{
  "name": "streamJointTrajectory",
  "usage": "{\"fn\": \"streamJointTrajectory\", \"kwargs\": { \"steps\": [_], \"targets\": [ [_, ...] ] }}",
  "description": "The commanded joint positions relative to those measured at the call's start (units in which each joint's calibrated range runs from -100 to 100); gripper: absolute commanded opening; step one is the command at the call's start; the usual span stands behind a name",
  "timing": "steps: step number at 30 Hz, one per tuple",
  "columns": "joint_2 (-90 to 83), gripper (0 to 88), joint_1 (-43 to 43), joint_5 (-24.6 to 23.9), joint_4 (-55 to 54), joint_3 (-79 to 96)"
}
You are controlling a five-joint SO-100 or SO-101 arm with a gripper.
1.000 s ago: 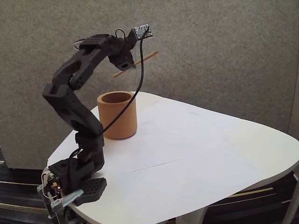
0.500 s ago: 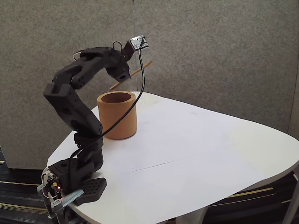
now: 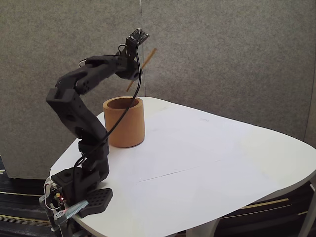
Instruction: Grab the pen and put it in the pen holder.
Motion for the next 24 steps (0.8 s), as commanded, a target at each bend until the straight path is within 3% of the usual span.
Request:
{"fn": "streamJointTrajectory", "kwargs": {
  "steps": [1, 10, 24],
  "targets": [
    [-0.7, 0.8, -1.1, 3.9, -1.9, -0.4],
    [-2.1, 0.8, -2.7, 11.1, -1.9, -0.4],
    [-15.1, 0.8, -4.7, 13.8, -1.8, 11.4]
  ]
}}
